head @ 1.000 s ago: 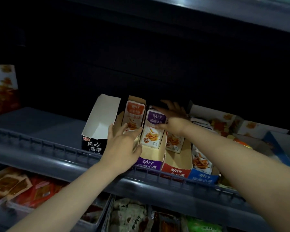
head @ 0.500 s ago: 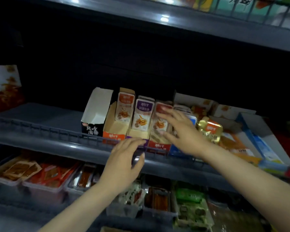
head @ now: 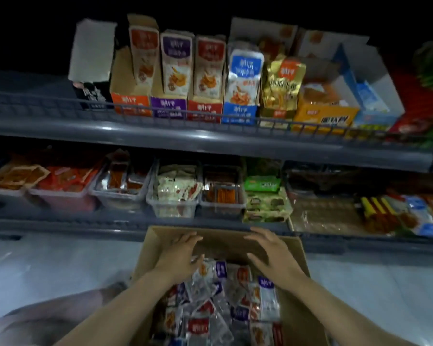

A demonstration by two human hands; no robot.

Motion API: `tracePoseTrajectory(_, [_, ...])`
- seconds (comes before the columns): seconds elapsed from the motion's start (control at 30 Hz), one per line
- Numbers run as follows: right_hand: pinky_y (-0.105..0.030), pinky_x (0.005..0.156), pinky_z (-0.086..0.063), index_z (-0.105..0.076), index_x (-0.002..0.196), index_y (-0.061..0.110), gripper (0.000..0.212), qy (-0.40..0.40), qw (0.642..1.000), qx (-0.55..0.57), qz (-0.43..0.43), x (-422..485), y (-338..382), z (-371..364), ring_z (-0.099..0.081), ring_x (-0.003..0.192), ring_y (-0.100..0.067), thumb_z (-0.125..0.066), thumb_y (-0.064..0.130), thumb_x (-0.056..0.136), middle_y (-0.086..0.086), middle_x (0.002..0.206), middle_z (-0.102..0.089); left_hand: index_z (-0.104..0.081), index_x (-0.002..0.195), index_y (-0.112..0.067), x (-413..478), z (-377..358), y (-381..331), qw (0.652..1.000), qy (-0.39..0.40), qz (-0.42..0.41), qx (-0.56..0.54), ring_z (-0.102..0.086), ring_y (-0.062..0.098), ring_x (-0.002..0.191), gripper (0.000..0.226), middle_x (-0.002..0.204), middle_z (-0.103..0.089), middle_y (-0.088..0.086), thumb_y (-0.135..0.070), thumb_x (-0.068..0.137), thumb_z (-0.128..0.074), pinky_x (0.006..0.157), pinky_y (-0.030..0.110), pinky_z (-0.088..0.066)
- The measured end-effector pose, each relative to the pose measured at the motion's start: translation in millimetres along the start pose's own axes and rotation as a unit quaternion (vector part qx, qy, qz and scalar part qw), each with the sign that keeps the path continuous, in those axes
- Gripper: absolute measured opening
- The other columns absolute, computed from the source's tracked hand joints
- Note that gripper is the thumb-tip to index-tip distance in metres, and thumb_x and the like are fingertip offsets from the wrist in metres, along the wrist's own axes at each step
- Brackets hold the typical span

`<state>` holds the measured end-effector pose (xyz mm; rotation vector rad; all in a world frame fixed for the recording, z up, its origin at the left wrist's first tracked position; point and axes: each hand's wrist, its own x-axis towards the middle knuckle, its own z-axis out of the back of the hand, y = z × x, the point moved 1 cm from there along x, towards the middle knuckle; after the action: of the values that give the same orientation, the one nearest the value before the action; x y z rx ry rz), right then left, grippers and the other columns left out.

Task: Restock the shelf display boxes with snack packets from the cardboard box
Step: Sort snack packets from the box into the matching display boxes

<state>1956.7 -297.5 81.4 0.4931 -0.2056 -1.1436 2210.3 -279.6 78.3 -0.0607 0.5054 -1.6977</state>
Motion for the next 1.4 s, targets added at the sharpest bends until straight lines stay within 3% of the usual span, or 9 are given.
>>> tracePoseTrajectory(0.17, [-0.023, 0.108, -0.031, -0.043, 0.139, 0.026, 0.053, 0.107, 0.976, 0.105, -0.16, -12, -48, -78, -0.034, 0.135, -0.013, -0.06, 0.04, 0.09, 0.007, 0.15, -0.027, -0.029, 0.147, -0.024, 7, -68, 17, 0.993, 0.094, 0.061, -0.032, -0.032, 0.022, 0.137, 0.058, 0.154, -0.028, -0.002, -0.046, 0.096, -0.046, 0.107, 0.031, -0.033])
tracePoseTrajectory(0.27, [-0.031, 0.109, -0.036, -0.035, 0.143, 0.027, 0.068, 0.164, 0.945, 0.143, -0.243, -21, -71, -115, -0.036, 0.135, -0.017, -0.065, 0.047, 0.085, 0.005, 0.151, -0.027, -0.026, 0.148, -0.024, 11, -99, 29, 0.985, 0.138, 0.103, -0.029, -0.033, 0.023, 0.137, 0.063, 0.154, -0.029, 0.001, -0.049, 0.094, -0.047, 0.107, 0.034, -0.035])
tracePoseTrajectory(0.4, [-0.02, 0.097, -0.041, -0.036, 0.141, 0.023, 0.073, 0.232, 0.919, 0.188, -0.257, -30, -95, -146, -0.043, 0.129, -0.014, -0.074, 0.038, 0.081, 0.005, 0.143, -0.039, -0.026, 0.15, -0.021, 14, -131, 41, 0.968, 0.203, 0.145, -0.043, -0.041, 0.022, 0.132, 0.063, 0.151, -0.036, 0.004, -0.044, 0.095, -0.049, 0.1, 0.028, -0.039])
tracePoseTrajectory(0.63, [-0.029, 0.099, -0.045, -0.043, 0.138, 0.029, 0.061, 0.349, 0.897, 0.093, -0.256, -51, -119, -176, -0.051, 0.12, -0.017, -0.07, 0.035, 0.083, 0.003, 0.137, -0.049, -0.028, 0.149, -0.021, 20, -173, 47, 0.934, 0.297, 0.171, -0.098, -0.052, 0.018, 0.122, 0.058, 0.143, -0.048, 0.005, -0.033, 0.097, -0.051, 0.092, 0.021, -0.045])
tracePoseTrajectory(0.83, [-0.033, 0.094, -0.044, -0.063, 0.113, 0.016, 0.027, 0.342, 0.923, -0.101, -0.146, -35, -118, -184, -0.056, 0.111, -0.024, -0.065, 0.017, 0.087, -0.006, 0.123, -0.058, -0.028, 0.149, -0.024, 19, -194, 49, 0.924, 0.327, 0.161, -0.114, -0.044, 0.021, 0.131, 0.052, 0.15, -0.039, 0.004, -0.028, 0.1, -0.045, 0.102, 0.027, -0.041])
tracePoseTrajectory(1.0, [-0.03, 0.082, -0.048, -0.069, 0.094, 0.006, 0.022, 0.291, 0.942, 0.07, -0.151, -10, -95, -187, -0.063, 0.095, -0.021, -0.065, 0.027, 0.089, -0.008, 0.1, -0.066, -0.035, 0.144, -0.022, 19, -195, 63, 0.922, 0.316, 0.184, -0.132, -0.052, 0.02, 0.119, 0.045, 0.145, -0.044, 0.004, -0.026, 0.1, -0.042, 0.091, 0.025, -0.043])
tracePoseTrajectory(1.13, [-0.016, 0.072, -0.043, -0.07, 0.098, 0.017, 0.013, 0.221, 0.94, 0.192, -0.174, 2, -62, -204, -0.057, 0.093, -0.009, -0.066, 0.025, 0.089, 0.004, 0.1, -0.063, -0.045, 0.138, -0.019, 14, -192, 67, 0.92, 0.297, 0.192, -0.169, -0.053, 0.022, 0.117, 0.039, 0.139, -0.047, 0.0, -0.015, 0.1, -0.038, 0.089, 0.028, -0.044])
tracePoseTrajectory(1.23, [-0.029, 0.096, -0.046, -0.066, 0.12, 0.015, 0.033, 0.195, 0.942, 0.2, -0.184, 5, -50, -225, -0.057, 0.113, -0.016, -0.064, 0.029, 0.09, -0.001, 0.12, -0.062, -0.046, 0.135, -0.031, 3, -202, 78, 0.912, 0.308, 0.192, -0.194, -0.049, 0.025, 0.121, 0.042, 0.142, -0.043, 0.0, -0.016, 0.097, -0.036, 0.099, 0.034, -0.044])
tracePoseTrajectory(1.4, [-0.041, 0.113, -0.019, -0.056, 0.129, 0.017, 0.083, 0.178, 0.979, -0.089, -0.043, 3, -40, -256, -0.035, 0.131, -0.029, -0.075, 0.061, 0.06, -0.005, 0.136, -0.05, -0.044, 0.137, -0.032, -7, -213, 89, 0.898, 0.293, 0.228, -0.236, -0.049, 0.017, 0.103, 0.041, 0.131, -0.048, -0.001, -0.015, 0.1, -0.038, 0.079, 0.026, -0.046])
